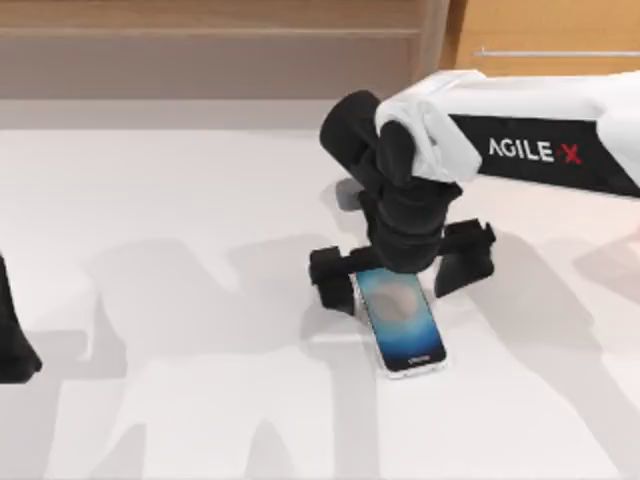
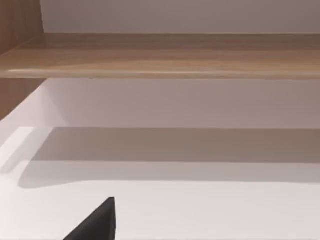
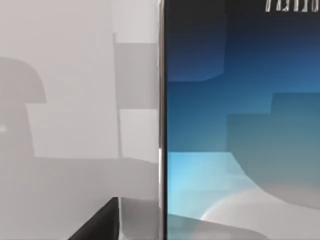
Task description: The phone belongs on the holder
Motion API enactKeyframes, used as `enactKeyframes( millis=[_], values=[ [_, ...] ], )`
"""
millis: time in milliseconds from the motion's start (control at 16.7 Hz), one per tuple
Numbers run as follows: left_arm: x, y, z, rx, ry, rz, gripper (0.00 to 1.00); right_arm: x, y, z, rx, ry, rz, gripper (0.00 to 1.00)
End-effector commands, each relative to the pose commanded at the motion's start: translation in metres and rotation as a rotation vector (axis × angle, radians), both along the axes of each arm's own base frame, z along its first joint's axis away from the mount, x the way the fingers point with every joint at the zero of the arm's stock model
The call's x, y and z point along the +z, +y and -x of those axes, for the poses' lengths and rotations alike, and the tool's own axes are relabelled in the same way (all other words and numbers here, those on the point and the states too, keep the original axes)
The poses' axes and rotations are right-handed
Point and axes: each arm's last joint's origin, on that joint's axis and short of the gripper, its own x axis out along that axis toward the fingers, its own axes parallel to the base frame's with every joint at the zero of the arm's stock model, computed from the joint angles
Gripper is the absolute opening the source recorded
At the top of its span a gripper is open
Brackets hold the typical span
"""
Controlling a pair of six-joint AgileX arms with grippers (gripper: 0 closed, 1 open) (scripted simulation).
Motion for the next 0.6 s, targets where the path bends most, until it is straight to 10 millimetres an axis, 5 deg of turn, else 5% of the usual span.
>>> enactKeyframes(
  millis=[480,600],
  values=[
    [0.0000,0.0000,0.0000,0.000,0.000,0.000,1.00,0.0000,0.0000,0.0000,0.000,0.000,0.000,0.02],
    [0.0000,0.0000,0.0000,0.000,0.000,0.000,1.00,0.0000,0.0000,0.0000,0.000,0.000,0.000,0.00]
  ],
)
